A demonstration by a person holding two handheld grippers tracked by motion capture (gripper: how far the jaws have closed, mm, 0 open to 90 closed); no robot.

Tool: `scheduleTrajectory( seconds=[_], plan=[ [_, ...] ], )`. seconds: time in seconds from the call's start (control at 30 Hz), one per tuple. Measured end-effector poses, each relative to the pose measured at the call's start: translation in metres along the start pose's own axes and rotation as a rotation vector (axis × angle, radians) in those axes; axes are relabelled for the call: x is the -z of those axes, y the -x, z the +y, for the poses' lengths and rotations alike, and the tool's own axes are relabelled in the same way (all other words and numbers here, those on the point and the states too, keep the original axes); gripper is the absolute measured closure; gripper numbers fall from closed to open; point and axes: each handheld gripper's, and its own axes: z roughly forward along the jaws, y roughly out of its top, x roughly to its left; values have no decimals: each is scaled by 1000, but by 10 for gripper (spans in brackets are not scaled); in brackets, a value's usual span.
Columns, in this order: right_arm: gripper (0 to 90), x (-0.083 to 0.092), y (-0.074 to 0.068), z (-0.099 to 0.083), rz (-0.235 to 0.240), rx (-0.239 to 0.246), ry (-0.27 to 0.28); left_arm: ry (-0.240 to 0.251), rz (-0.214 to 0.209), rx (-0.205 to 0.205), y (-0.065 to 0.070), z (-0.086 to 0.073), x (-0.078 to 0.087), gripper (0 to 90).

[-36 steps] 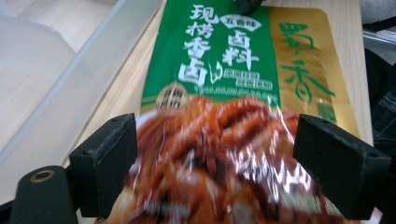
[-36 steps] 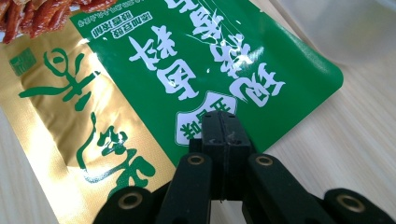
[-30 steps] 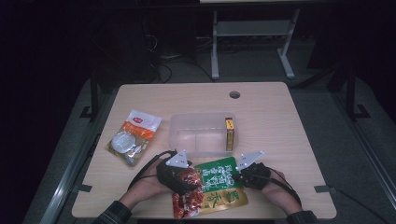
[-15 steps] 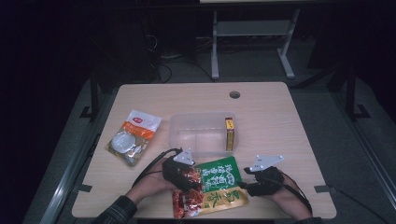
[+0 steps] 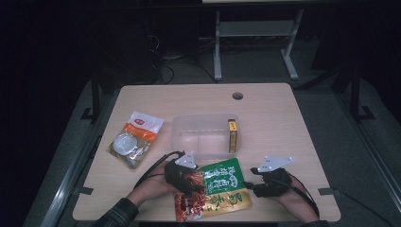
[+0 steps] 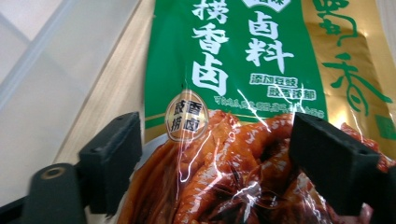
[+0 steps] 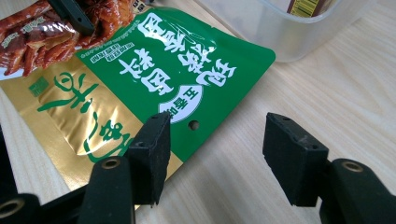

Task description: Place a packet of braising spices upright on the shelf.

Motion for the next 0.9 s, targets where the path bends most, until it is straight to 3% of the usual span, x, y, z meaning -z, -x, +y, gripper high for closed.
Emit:
scheduleTrajectory(
  seconds=[0.17,0.23,0.4,0.57,0.63,0.8,0.9],
  plan=[
    [412,1,1,0,-1,0,4,-34,5,-18,5,5,2,418],
    [412,1,1,0,2,-3,7,-52,22,-58,11,7,2,506],
    [401,2,3,2,10,-8,27,-60,30,-33,12,8,2,741],
    [353,4,3,3,20,-15,39,-84,50,-35,14,11,3,832],
    [323,5,2,4,23,-20,43,-79,53,-19,14,11,3,863],
    [285,7,3,5,41,-33,58,-50,23,52,11,7,7,889],
    [272,7,2,6,49,-27,64,-19,8,58,13,5,13,894]
  ],
)
